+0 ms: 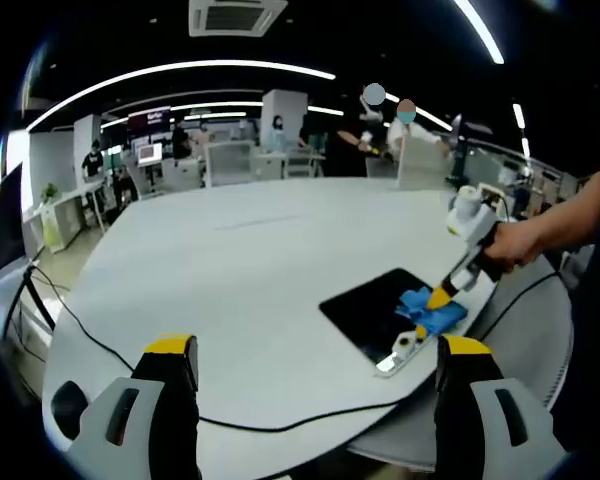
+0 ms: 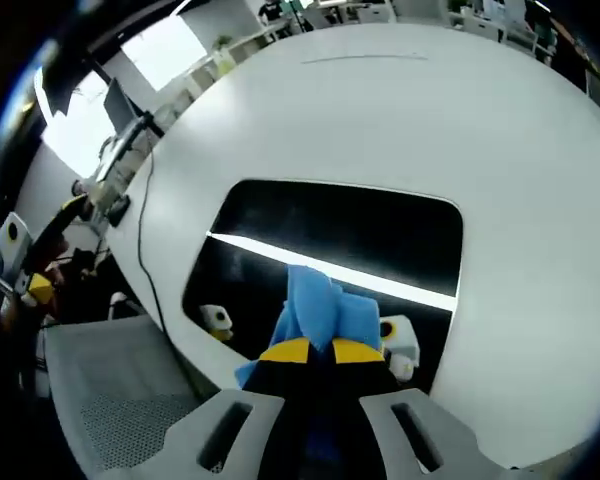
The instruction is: Wipe the mirror surface with the cleaning cloth until all visible marks leave the cleaned area.
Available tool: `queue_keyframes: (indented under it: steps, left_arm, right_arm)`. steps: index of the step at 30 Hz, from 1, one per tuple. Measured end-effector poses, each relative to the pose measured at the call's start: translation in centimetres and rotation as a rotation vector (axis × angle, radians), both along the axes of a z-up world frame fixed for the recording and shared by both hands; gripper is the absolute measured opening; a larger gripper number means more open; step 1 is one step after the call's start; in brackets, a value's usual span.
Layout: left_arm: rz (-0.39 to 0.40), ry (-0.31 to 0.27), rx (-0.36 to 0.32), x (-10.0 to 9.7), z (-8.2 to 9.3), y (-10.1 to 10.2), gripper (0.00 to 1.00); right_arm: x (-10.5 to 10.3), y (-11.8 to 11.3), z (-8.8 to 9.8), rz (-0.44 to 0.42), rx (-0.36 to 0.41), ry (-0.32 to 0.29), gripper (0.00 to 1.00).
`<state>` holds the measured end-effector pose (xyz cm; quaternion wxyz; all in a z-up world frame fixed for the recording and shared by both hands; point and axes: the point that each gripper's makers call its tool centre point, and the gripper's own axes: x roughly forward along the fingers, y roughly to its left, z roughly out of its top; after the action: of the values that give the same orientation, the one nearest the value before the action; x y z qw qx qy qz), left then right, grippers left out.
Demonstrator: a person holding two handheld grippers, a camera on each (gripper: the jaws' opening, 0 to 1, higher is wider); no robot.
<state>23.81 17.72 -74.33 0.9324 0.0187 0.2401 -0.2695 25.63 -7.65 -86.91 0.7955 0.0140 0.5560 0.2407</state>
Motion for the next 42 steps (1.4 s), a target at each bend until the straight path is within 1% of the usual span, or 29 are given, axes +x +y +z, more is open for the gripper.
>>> queue_keyframes:
  steps: [4,6,9,11,13,14,16,17,19,23,24,27,28,31,33,35,37,40,42]
  left_arm:
    - [-0.029,0.007,-0.006,0.1,-0.5,-0.7,1.00]
    - [-0.039,-0.004,-0.019,0.2,-0.4,-1.0,1.00]
    - [-0.044,-0.018,-0.017,0.4,-0.3,-1.2,1.00]
    - [-0.044,-0.030,-0.026,0.6,-0.1,-1.2,1.00]
    - [-0.040,-0.045,-0.054,0.8,0.4,-1.4,1.00]
    - [-0.044,-0.060,-0.050,0.8,0.5,-1.3,1.00]
    - [-0.047,-0.059,-0.037,0.8,0.4,-1.2,1.00]
    - [-0.046,-0.059,-0.038,0.8,0.5,-1.2,1.00]
    - [-0.049,-0.075,-0.044,0.9,0.7,-1.1,1.00]
    - [-0.081,-0.110,-0.052,0.7,1.6,-1.8,1.00]
    - [-0.088,-0.112,-0.052,0.7,1.7,-2.1,1.00]
    - [-0.101,-0.108,-0.052,0.5,1.8,-2.5,1.00]
    - [-0.101,-0.102,-0.052,0.5,1.7,-2.5,1.00]
    - [-0.087,-0.057,-0.056,0.5,1.1,-2.8,1.00]
    - [-0.086,-0.056,-0.068,0.5,1.0,-3.1,1.00]
    - [-0.108,-0.049,-0.079,0.3,0.8,-4.2,1.00]
    - [-0.130,-0.040,-0.066,0.2,0.3,-5.1,1.00]
    - [-0.147,-0.041,-0.058,0.2,-0.2,-6.0,1.00]
    - [-0.148,-0.029,-0.063,0.2,-0.5,-6.2,1.00]
  right_arm:
    - [-0.5,0.0,0.0,-0.005,0.008,0.009,0.01]
    - [-0.8,0.0,0.0,-0.007,0.012,0.012,0.01]
    - [-1.4,0.0,0.0,-0.008,0.016,0.021,0.01]
    - [-1.7,0.0,0.0,-0.009,0.020,0.027,0.01]
    - [-2.0,-0.1,0.0,-0.010,0.023,0.028,0.01]
    - [-2.0,-0.1,0.0,-0.011,0.024,0.028,0.01]
    - [-2.1,0.0,0.0,-0.009,0.021,0.032,0.01]
    - [-2.1,0.0,0.0,-0.007,0.019,0.034,0.01]
    - [-2.1,0.0,0.0,-0.006,0.017,0.035,0.01]
    - [-2.3,0.1,0.1,-0.012,0.025,0.048,0.01]
    - [-2.4,0.1,0.1,-0.008,0.026,0.043,0.01]
    - [-2.3,0.1,0.0,-0.011,0.032,0.040,0.01]
    - [-2.3,0.1,0.0,-0.009,0.032,0.041,0.01]
    - [-2.3,0.1,0.0,-0.008,0.032,0.043,0.01]
    - [-2.2,0.1,0.1,-0.009,0.035,0.041,0.01]
    - [-2.2,0.0,0.1,-0.011,0.038,0.040,0.01]
    - [-2.2,-0.1,0.1,-0.013,0.039,0.042,0.01]
    - [-2.0,-0.4,0.1,-0.015,0.037,0.045,0.01]
    - [-1.9,-0.8,0.1,-0.019,0.033,0.044,0.01]
